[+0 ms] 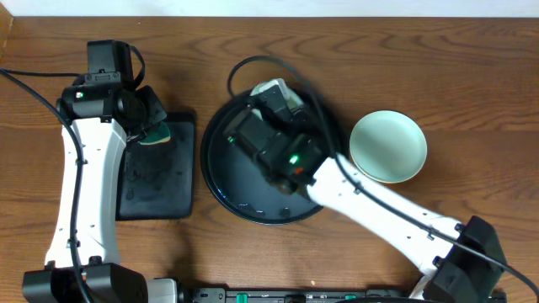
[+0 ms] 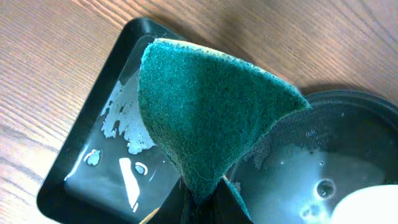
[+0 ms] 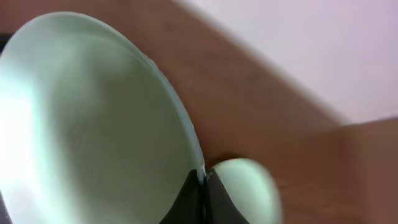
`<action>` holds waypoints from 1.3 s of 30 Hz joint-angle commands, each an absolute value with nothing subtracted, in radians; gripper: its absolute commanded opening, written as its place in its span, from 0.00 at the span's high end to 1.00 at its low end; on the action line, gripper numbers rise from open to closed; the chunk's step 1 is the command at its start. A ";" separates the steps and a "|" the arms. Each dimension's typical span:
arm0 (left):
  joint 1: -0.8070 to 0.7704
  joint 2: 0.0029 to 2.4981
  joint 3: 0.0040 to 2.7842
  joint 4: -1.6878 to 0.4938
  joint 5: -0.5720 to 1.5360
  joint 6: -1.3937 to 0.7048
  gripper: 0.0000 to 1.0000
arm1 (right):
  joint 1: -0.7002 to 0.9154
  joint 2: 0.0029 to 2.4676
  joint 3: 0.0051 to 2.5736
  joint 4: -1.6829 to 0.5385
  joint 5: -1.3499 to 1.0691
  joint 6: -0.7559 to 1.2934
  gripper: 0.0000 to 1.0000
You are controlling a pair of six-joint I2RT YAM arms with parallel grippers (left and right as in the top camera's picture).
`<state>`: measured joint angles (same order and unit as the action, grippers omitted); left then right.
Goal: Clean dirty plates on tray and stack at the side
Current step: 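Lift the green plate off the tray with the right gripper, then place the green plate onto the plate stack right of the tray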
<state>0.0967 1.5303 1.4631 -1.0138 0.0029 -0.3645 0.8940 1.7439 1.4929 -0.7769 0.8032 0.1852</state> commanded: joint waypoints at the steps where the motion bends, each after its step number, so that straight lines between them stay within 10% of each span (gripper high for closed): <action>1: 0.103 1.532 1.472 -1.019 0.009 -0.352 0.92 | 0.793 1.736 1.503 -0.776 0.331 0.239 0.99; 9: 0.103 1.532 1.453 -1.021 0.007 -0.352 0.93 | 0.523 1.697 1.504 -0.805 -0.105 0.239 0.99; 24: 0.103 1.532 1.444 -1.024 -0.015 -0.352 0.93 | -0.023 1.629 1.482 -1.032 -0.078 0.238 0.99; 39: 0.103 1.532 1.442 -1.036 -0.015 -0.352 0.92 | -0.141 1.657 1.178 -0.847 -0.052 0.239 0.99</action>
<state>0.0967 1.5303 1.4467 -1.0298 -0.0029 -0.3645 -0.1307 1.6543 1.2125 -0.8749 -0.0513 0.2272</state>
